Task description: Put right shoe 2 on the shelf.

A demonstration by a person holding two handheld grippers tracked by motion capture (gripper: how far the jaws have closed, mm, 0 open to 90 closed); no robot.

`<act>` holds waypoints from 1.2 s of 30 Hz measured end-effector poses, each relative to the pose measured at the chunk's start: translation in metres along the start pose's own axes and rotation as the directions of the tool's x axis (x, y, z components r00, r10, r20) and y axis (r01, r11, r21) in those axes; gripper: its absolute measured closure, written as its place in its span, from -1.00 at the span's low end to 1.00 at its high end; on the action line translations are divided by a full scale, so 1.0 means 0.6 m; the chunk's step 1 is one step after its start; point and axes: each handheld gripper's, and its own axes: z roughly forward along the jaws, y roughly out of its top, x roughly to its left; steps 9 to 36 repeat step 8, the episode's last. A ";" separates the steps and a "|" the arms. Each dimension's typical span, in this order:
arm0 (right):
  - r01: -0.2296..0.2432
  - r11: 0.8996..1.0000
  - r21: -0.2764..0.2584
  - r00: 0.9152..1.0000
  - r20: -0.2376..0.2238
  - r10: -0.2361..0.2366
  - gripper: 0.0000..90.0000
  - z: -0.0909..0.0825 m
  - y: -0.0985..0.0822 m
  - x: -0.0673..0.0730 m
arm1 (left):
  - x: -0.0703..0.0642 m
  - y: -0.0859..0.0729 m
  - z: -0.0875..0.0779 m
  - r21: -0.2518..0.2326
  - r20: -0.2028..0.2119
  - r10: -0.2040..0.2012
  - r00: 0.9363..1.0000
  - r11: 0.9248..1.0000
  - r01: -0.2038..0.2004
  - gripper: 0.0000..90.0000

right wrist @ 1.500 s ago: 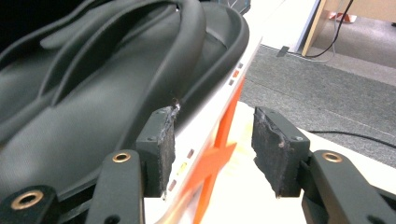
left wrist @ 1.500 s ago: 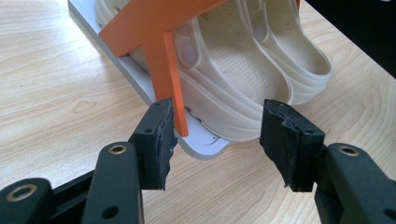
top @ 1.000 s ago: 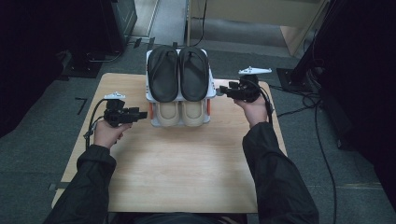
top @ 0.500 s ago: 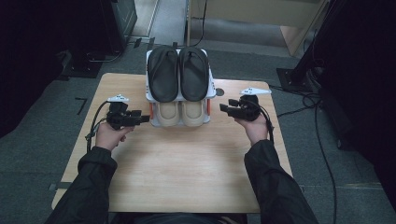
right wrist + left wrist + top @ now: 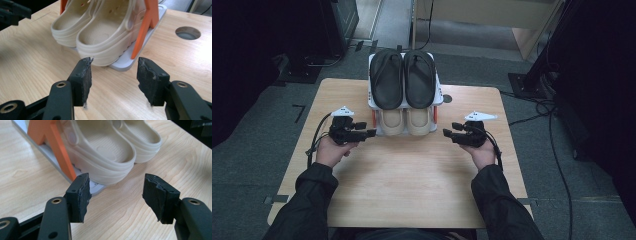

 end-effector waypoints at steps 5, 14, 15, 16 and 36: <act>0.001 1.000 0.011 1.000 -0.005 -0.001 -0.01 0.000 -0.015 0.001 | -0.001 0.000 0.002 0.004 0.002 0.002 1.000 1.000 -0.002 -0.18; -0.019 1.000 -0.005 1.000 -0.013 0.019 -0.03 -0.002 -0.017 -0.002 | 0.002 0.000 0.001 -0.003 0.005 -0.012 1.000 1.000 0.012 -0.20; -0.019 1.000 -0.005 1.000 -0.013 0.019 -0.03 -0.002 -0.017 -0.002 | 0.002 0.000 0.001 -0.003 0.005 -0.012 1.000 1.000 0.012 -0.20; -0.019 1.000 -0.005 1.000 -0.013 0.019 -0.03 -0.002 -0.017 -0.002 | 0.002 0.000 0.001 -0.003 0.005 -0.012 1.000 1.000 0.012 -0.20; -0.019 1.000 -0.005 1.000 -0.013 0.019 -0.03 -0.002 -0.017 -0.002 | 0.002 0.000 0.001 -0.003 0.005 -0.012 1.000 1.000 0.012 -0.20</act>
